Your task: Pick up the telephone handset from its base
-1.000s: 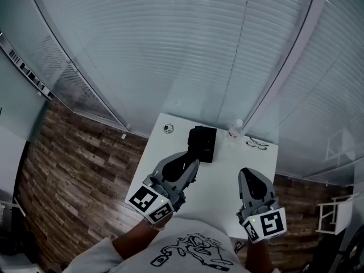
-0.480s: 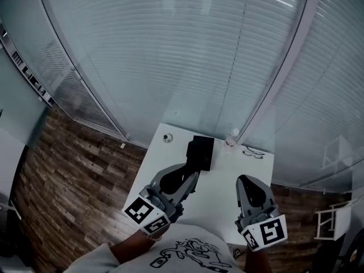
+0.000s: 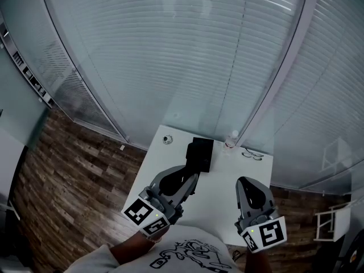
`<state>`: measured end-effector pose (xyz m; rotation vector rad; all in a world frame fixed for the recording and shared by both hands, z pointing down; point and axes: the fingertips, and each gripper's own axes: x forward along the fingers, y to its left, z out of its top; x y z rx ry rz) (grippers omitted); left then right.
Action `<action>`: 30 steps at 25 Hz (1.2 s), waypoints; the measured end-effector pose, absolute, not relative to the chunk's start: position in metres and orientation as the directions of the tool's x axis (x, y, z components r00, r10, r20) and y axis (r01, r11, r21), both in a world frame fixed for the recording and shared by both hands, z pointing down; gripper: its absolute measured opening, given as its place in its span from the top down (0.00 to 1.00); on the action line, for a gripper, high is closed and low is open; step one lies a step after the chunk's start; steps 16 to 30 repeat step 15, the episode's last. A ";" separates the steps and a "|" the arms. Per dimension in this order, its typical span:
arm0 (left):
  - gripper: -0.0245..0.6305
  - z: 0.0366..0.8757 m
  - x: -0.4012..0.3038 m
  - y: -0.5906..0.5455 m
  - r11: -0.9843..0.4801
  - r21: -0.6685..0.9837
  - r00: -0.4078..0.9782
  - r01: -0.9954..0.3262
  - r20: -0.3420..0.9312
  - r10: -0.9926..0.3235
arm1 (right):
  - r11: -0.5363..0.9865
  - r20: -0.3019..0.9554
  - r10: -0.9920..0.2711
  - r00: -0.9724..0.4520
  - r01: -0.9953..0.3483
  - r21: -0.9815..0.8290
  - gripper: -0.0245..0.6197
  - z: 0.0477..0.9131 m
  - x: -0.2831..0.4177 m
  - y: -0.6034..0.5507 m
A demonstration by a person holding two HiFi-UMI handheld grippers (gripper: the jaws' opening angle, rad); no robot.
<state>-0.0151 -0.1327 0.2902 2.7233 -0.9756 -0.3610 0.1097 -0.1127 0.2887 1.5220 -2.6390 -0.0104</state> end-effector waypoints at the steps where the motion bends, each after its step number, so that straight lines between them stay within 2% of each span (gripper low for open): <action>1: 0.85 0.290 -0.014 -0.133 -0.753 0.292 0.748 -0.589 -0.153 -0.645 | 0.502 0.079 -0.864 -0.498 -0.863 0.053 0.95 0.289 0.110 -0.113; 30: 0.85 0.295 -0.014 -0.137 -0.751 0.312 0.751 -0.582 -0.148 -0.643 | 0.503 0.084 -0.863 -0.498 -0.863 0.050 0.95 0.291 0.110 -0.115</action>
